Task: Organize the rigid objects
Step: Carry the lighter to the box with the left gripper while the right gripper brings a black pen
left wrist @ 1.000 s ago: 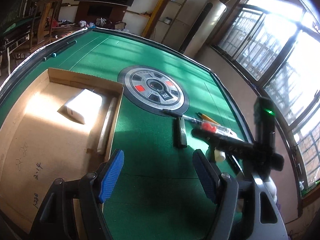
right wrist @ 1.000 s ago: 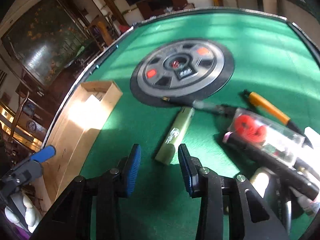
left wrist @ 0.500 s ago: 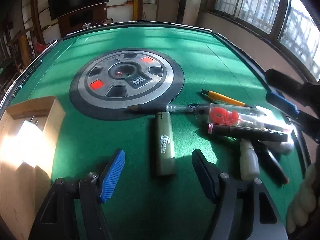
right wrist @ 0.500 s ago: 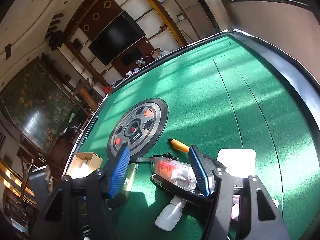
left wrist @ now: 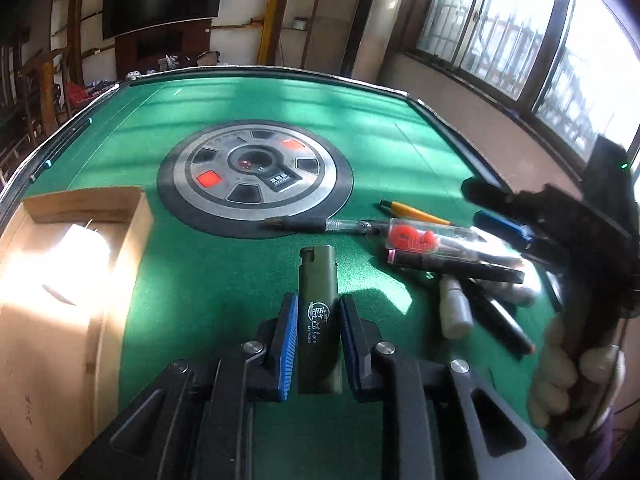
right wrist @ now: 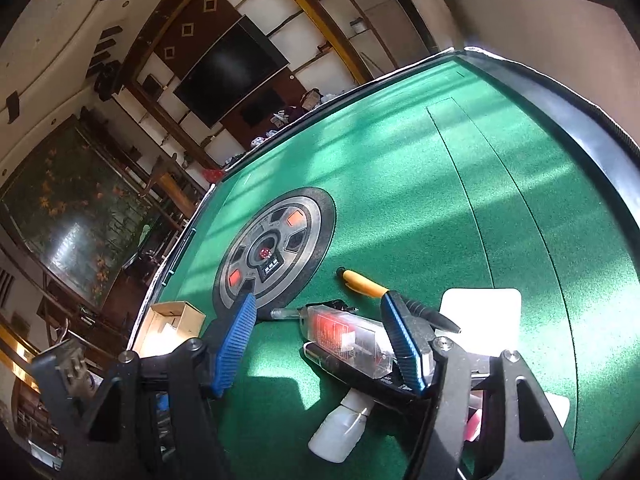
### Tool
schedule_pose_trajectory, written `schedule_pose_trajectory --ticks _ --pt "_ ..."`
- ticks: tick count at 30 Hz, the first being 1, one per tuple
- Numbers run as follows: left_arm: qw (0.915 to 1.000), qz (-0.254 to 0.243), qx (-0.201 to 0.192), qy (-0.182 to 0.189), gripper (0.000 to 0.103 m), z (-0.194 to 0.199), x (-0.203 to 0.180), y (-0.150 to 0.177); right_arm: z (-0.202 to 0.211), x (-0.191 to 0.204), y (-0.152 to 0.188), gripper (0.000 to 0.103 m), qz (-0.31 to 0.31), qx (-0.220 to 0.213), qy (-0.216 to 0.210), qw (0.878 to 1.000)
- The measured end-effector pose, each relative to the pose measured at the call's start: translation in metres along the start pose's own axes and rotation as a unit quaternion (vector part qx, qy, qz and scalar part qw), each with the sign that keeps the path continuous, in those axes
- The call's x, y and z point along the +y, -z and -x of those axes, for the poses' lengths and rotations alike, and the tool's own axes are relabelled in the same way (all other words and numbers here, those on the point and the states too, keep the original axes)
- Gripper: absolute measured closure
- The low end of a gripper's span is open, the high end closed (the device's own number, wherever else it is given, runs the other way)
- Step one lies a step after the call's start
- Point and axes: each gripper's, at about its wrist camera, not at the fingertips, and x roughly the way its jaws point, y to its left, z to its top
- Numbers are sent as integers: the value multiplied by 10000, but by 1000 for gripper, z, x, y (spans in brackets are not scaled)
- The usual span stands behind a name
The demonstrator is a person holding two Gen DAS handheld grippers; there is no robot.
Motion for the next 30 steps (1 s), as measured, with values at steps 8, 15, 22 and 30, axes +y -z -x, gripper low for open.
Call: schedule_pose_trajectory --ticks 8,15,22,30 --pt "9931 593 -891 473 82 101 52 34 -7 21 15 39 641 -62 458 9969" --pt "9899 635 -1174 483 82 136 84 50 -24 84 29 39 1872 597 659 9783" --pt "9871 797 -1201 696 82 135 110 61 -72 138 20 39 3429 1125 1584 9191" --pt "9862 999 -1036 815 82 118 134 60 -147 139 32 67 4412 2239 1808 8500"
